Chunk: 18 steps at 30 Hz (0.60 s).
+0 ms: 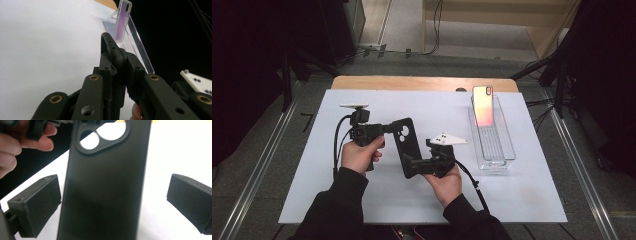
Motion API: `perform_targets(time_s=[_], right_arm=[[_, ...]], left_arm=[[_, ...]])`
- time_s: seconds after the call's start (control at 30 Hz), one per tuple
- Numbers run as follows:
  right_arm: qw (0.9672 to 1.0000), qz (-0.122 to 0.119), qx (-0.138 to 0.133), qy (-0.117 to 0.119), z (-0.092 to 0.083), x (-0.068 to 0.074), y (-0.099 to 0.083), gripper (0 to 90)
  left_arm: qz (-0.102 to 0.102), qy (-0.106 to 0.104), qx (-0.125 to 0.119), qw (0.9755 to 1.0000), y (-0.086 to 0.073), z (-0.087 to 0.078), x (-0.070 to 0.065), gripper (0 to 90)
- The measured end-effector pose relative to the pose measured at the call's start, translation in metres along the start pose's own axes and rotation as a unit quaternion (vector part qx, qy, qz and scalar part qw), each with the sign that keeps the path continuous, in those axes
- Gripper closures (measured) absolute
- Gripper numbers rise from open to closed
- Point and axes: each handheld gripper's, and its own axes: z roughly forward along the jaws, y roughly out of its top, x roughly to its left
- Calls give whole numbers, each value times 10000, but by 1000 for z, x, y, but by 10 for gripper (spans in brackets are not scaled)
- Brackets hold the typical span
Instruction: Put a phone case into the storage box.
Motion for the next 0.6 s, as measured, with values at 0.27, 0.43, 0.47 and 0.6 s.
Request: perform_targets(time_s=[0.27,0.43,0.47,0.6], right_arm=[[9990,-70,446,55,-13,-9,11,0],[9979,-140,613,153,-22,-12,13,0],[9976,-199,638,160,-24,-12,13,0],[9972,-270,671,187,-32,-15,13,0]], left_arm=[[381,207,-162,9989,-4,-5,-9,783],[747,291,-340,9962,-10,-9,-10,782],[832,309,-375,9953,-11,-10,-10,782],[1031,281,-498,9930,-16,-12,-10,782]])
